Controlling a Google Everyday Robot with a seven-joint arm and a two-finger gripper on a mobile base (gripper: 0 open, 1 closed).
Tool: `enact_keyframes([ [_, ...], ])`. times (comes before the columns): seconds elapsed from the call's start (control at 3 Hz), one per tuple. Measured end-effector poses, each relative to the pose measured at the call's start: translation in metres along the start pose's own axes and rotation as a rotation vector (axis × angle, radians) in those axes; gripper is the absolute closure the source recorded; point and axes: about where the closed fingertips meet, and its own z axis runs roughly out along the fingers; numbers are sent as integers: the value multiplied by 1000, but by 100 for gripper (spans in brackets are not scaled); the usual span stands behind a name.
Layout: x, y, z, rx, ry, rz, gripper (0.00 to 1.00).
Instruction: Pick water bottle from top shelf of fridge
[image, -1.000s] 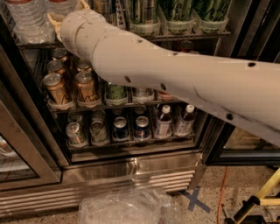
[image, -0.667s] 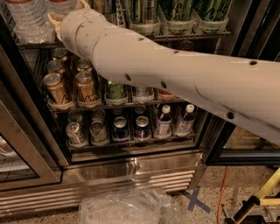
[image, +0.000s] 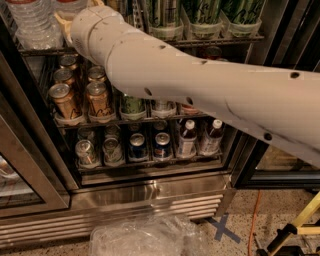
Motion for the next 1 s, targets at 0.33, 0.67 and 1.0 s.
enact_keyframes([
  [0.33, 1, -1, 1, 0, 0, 0, 100],
  [0.67, 0, -1, 0, 4, -12, -7, 100],
  [1.0, 2, -2, 1, 4, -13, -7, 100],
])
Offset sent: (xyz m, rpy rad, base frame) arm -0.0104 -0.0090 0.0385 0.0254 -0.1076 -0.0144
